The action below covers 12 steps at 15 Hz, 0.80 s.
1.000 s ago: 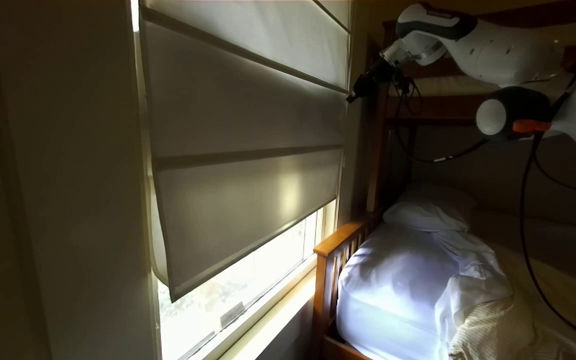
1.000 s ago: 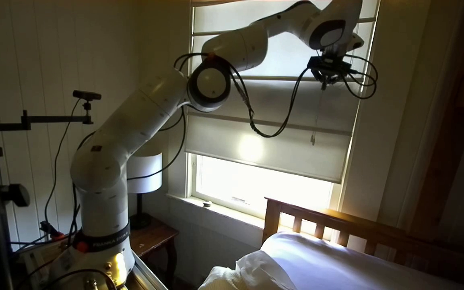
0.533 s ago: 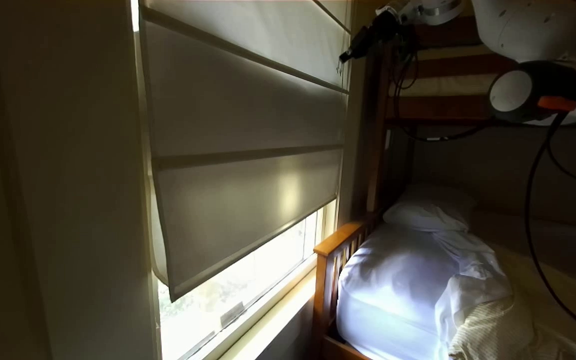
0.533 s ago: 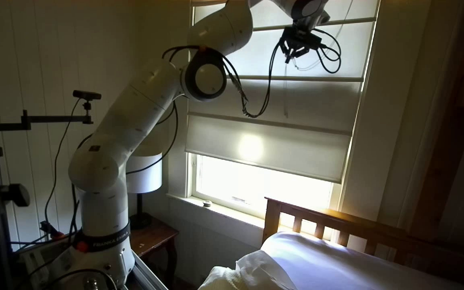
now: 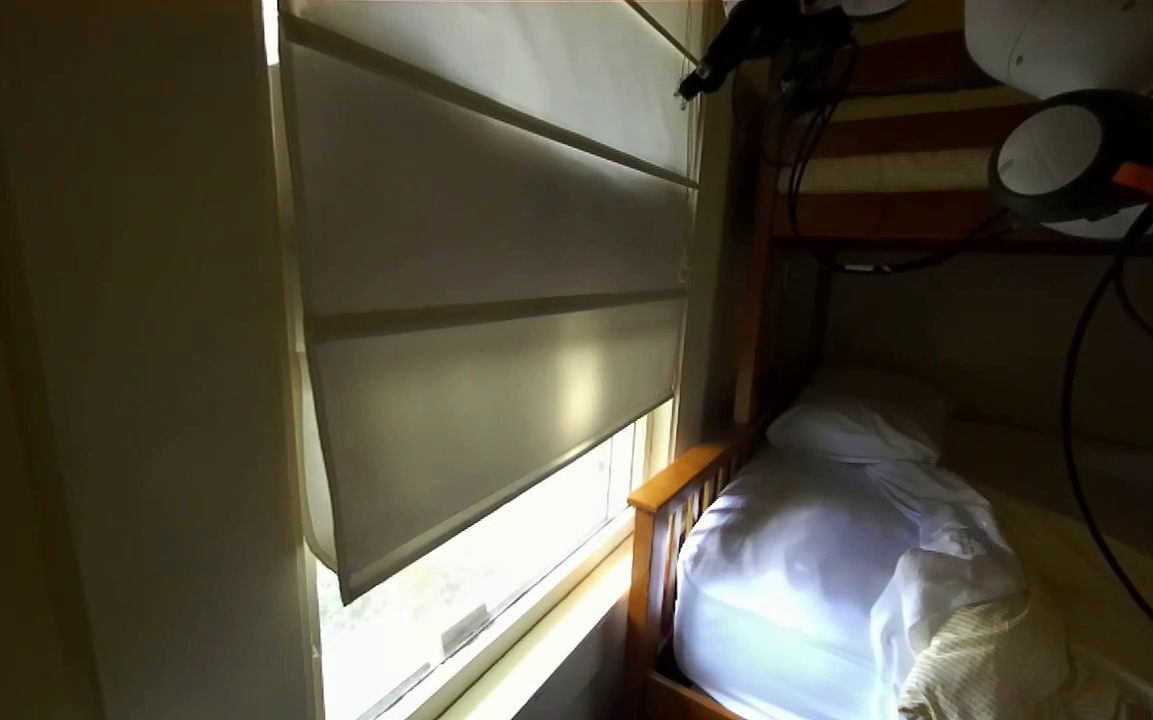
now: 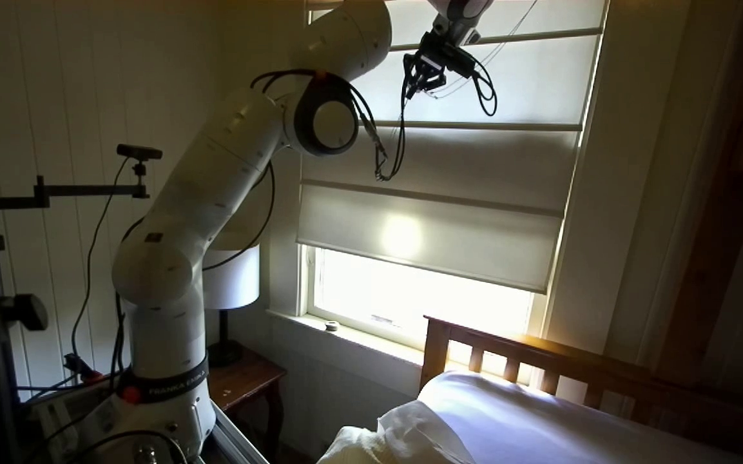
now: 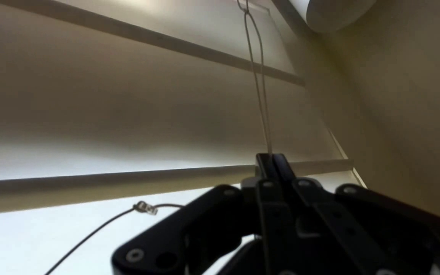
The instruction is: Close the curtain
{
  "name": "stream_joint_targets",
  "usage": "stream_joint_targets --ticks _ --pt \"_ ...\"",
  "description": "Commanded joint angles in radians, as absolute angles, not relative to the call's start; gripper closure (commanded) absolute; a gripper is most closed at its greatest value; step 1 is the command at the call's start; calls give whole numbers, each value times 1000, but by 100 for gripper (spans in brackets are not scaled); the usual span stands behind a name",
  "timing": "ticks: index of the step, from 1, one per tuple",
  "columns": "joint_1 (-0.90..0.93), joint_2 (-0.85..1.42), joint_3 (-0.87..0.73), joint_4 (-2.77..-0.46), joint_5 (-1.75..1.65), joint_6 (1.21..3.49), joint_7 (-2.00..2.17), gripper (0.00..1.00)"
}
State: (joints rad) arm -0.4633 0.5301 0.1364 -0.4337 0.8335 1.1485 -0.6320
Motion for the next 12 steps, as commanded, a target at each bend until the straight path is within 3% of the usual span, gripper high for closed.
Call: stream_joint_targets --ticks 1,6,12 --pt "-466 530 145 -436 827 1149 -631 97" --pt "-373 498 153 -436 785 1148 -682 99" --pt "-133 419 155 -426 546 1137 -801 99"
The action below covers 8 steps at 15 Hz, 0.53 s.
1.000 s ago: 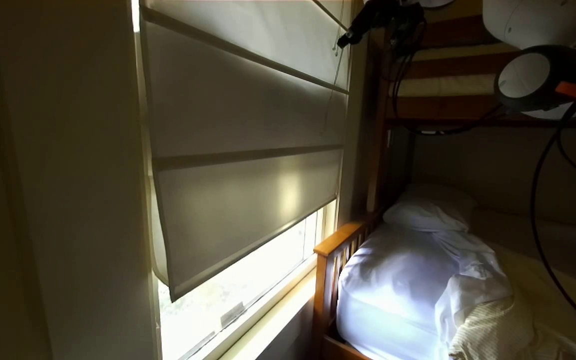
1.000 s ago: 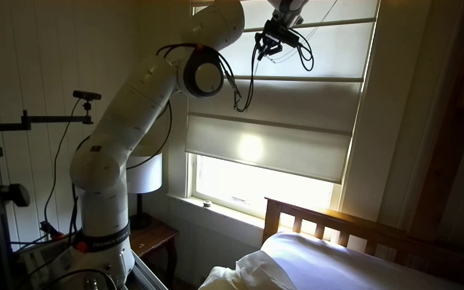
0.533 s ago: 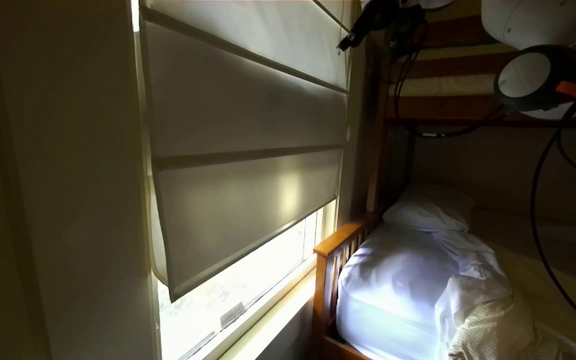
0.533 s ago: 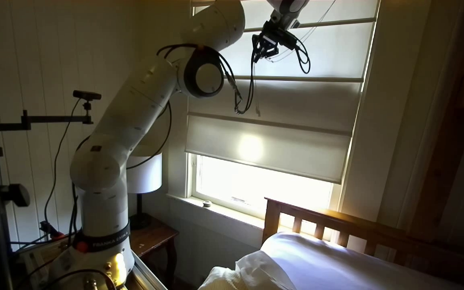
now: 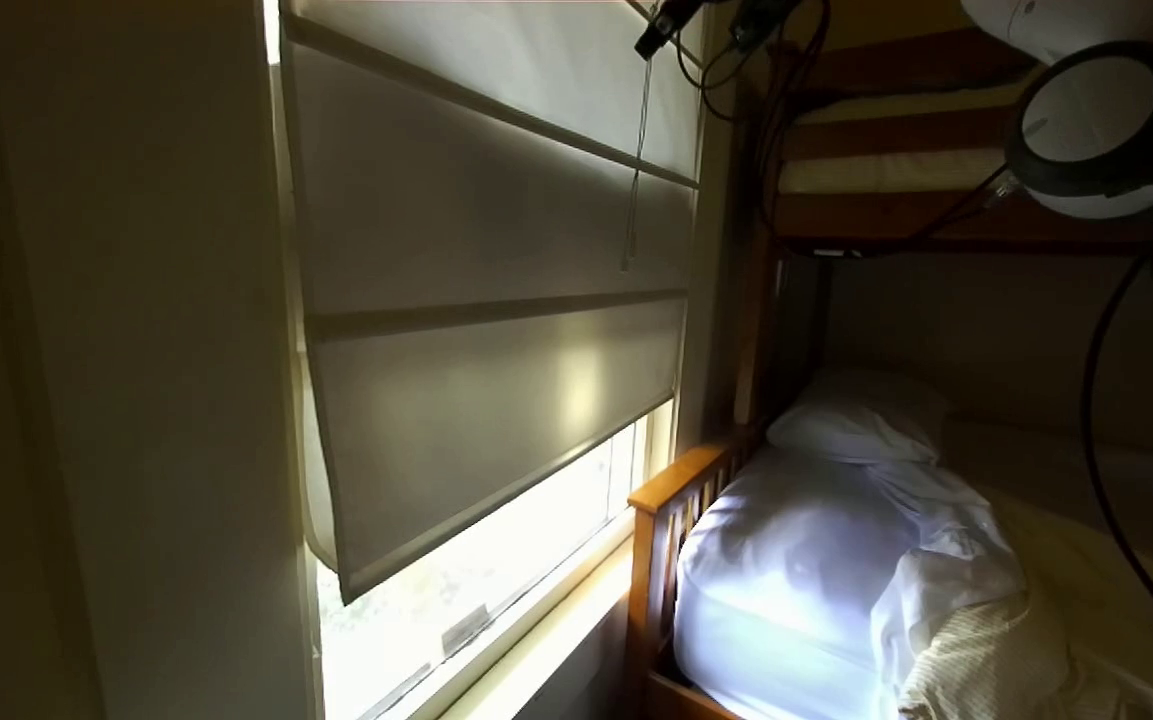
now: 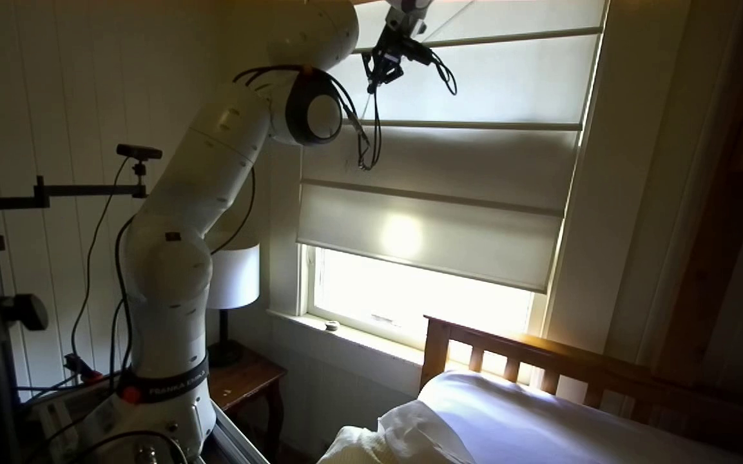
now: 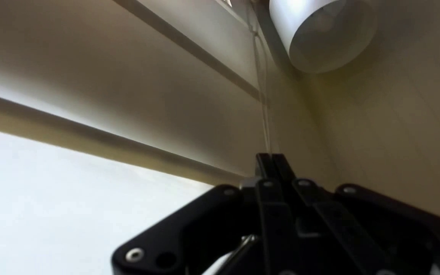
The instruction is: Close the curtain
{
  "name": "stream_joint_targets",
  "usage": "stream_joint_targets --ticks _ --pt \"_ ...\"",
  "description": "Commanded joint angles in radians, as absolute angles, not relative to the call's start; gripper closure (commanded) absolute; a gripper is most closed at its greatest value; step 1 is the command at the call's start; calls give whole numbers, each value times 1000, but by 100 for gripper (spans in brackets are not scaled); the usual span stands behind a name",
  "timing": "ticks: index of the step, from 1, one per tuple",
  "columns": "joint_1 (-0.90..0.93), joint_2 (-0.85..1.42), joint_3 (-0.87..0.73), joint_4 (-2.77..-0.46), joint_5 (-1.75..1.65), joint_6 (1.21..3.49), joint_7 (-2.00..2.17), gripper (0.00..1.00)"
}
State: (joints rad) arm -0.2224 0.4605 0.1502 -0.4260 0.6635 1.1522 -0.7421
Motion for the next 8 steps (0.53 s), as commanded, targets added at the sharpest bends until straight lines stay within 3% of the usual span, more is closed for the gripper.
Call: stream_joint_targets --ticks 1,8 --pt "-96 411 163 -425 504 1124 -814 99" --pt "-47 389 221 -420 449 972 -847 99"
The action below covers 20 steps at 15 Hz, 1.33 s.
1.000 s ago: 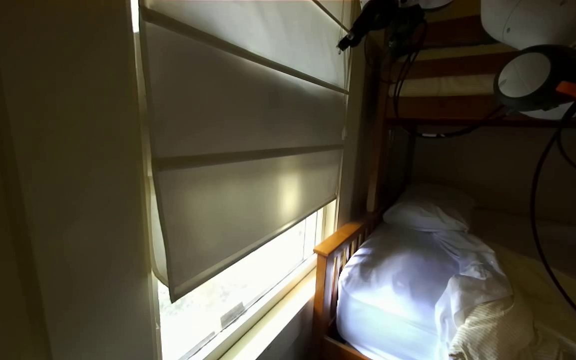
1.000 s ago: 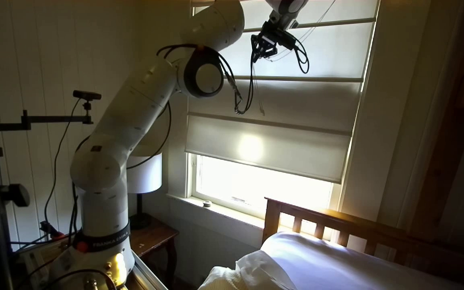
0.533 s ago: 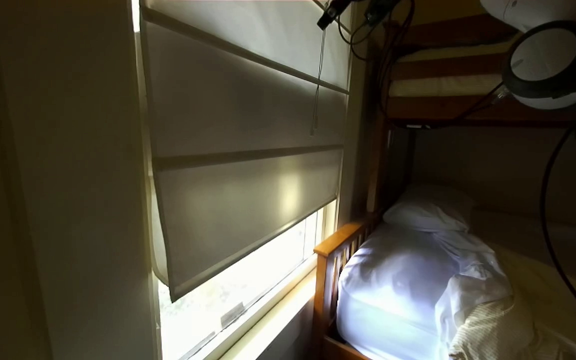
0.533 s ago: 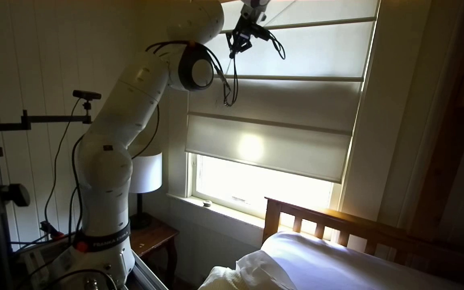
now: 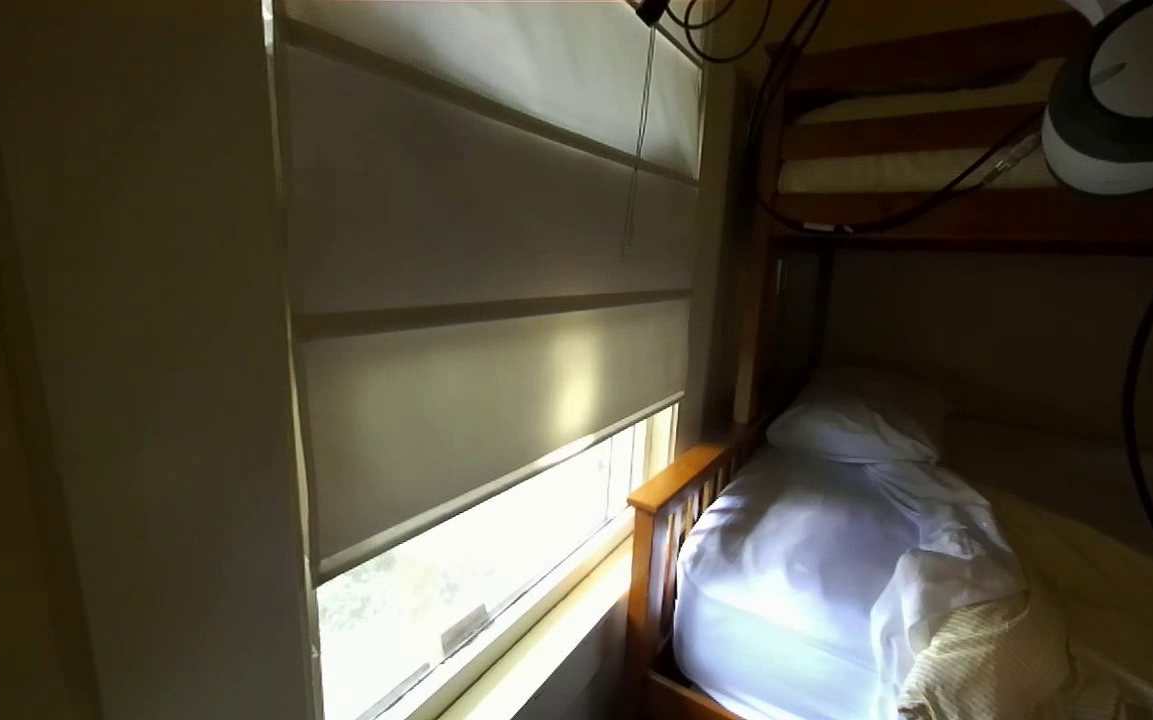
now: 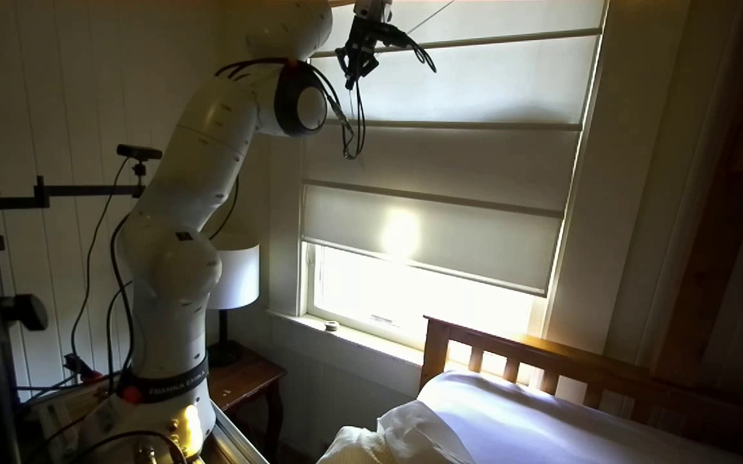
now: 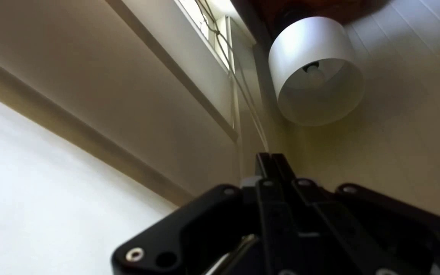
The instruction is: Close the curtain
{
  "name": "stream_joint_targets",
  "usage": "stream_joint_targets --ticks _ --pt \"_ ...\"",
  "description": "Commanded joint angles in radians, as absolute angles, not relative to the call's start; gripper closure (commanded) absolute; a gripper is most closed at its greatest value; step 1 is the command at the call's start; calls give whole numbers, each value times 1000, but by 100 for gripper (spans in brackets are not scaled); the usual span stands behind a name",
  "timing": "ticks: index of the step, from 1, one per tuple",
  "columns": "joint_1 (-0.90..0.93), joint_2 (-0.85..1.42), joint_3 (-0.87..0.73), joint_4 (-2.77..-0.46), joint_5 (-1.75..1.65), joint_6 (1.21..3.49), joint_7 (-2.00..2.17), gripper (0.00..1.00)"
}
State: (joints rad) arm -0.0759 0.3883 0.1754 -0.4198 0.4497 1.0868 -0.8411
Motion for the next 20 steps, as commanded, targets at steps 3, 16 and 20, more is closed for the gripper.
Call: stream_joint_targets --ticks 3,16,20 --pt "-49 395 235 -414 459 915 -849 99" --pt "-181 473 168 -416 405 1681 -848 99" --pt "-196 487 176 -416 396 1779 -835 97"
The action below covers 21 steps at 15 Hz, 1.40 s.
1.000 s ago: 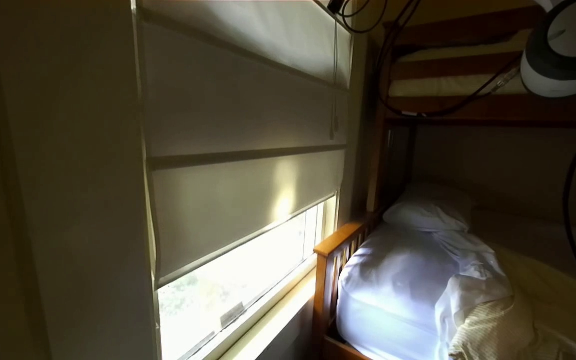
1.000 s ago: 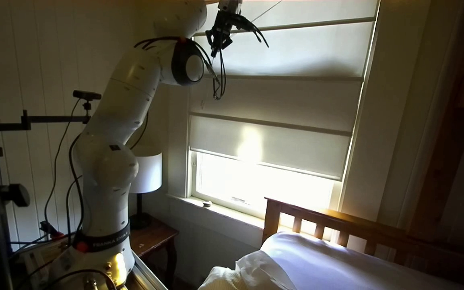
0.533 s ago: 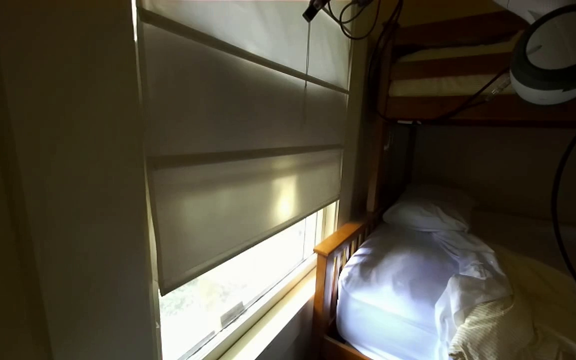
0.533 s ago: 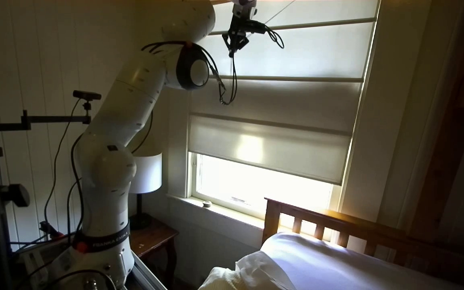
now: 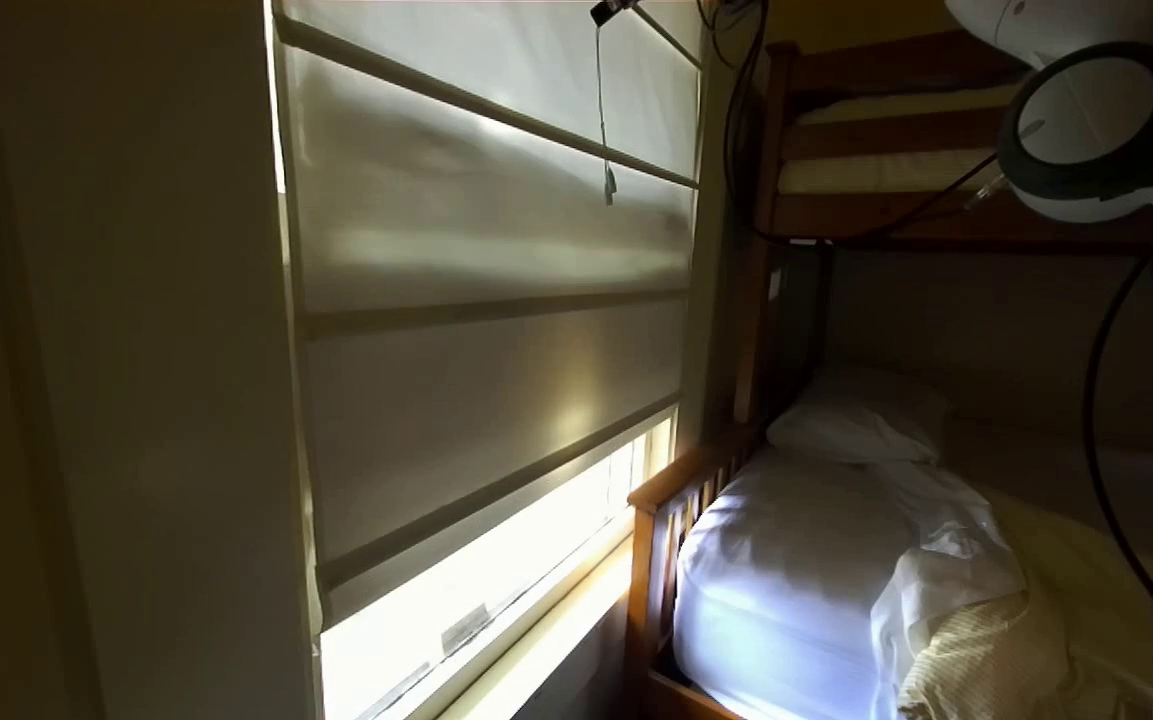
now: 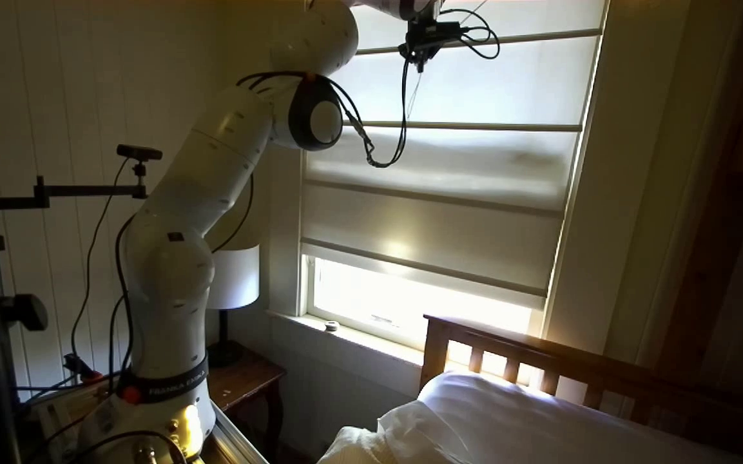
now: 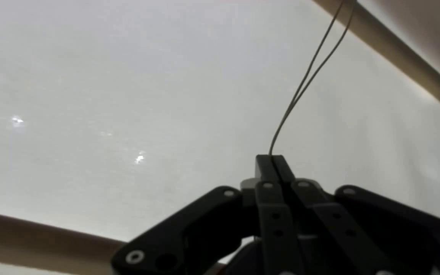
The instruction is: Close the curtain
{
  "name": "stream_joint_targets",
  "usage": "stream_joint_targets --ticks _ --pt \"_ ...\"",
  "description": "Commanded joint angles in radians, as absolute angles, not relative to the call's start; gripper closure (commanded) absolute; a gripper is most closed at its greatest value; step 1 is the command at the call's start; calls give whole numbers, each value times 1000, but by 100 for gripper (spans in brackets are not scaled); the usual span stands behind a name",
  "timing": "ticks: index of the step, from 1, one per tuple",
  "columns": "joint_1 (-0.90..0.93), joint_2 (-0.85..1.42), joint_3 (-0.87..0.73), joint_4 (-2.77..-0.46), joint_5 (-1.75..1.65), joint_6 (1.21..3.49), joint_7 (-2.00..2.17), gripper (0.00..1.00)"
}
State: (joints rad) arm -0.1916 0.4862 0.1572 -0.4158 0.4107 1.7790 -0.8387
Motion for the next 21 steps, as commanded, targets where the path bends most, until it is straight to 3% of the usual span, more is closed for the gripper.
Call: stream_joint_targets --ticks 1,5,18,21 --pt "-201 491 173 -416 392 1803 -833 97" --pt "-206 494 172 -415 391 1814 -831 99" --pt "-331 518 35 -416 256 2440 -526 99" --pt "-354 515 74 -416 270 2416 -561 97"
